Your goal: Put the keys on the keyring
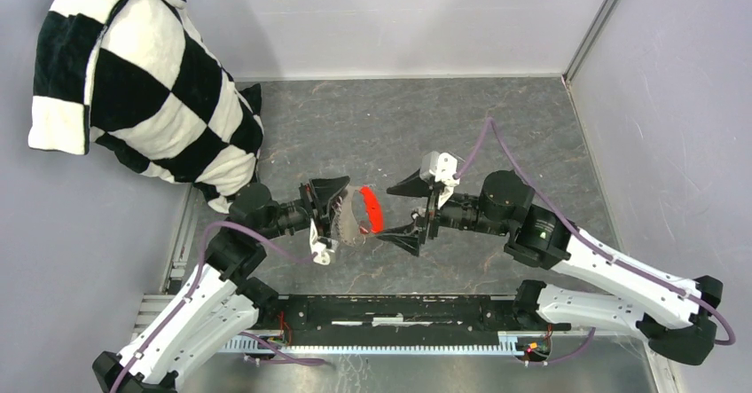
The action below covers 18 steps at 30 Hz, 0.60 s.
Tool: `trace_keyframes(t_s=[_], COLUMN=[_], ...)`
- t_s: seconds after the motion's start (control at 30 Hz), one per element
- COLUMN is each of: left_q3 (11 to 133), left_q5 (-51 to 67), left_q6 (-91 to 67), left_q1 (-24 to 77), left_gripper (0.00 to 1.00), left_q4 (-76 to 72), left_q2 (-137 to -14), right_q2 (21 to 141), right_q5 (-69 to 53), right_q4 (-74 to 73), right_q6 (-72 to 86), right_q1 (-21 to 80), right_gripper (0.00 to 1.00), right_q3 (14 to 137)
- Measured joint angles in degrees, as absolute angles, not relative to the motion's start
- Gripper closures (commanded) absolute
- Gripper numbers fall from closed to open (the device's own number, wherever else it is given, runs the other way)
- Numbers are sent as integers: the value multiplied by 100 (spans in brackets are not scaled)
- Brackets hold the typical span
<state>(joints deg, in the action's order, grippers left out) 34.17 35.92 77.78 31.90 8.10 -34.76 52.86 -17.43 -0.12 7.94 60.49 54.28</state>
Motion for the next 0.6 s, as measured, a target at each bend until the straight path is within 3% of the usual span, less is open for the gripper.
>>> trace_keyframes(t_s=[0.13,0.27,0.47,0.6], left_q3=[3221,3122,3135,3144], left_q5=[3684,4115,4724,4856], left_q6=[9107,10521,11467,11668], left_q1=[3190,3190,3190,3190], left_gripper=[98,98,98,98], left_q4=[593,683,1240,1490], left_q2=[-3376,-3210,-3068,-3046], right_q2=[5096,5162,5867,6375], right_q5=[-1444,-1319,-2464,-3280], right_q4=[-974,-1037,762,1798], right_q6=[545,751,2305,3463], right_q1=[5975,5369,4335,4200], right_gripper=[2,2,2,2], right_q3=[5465,5463,4812,4191])
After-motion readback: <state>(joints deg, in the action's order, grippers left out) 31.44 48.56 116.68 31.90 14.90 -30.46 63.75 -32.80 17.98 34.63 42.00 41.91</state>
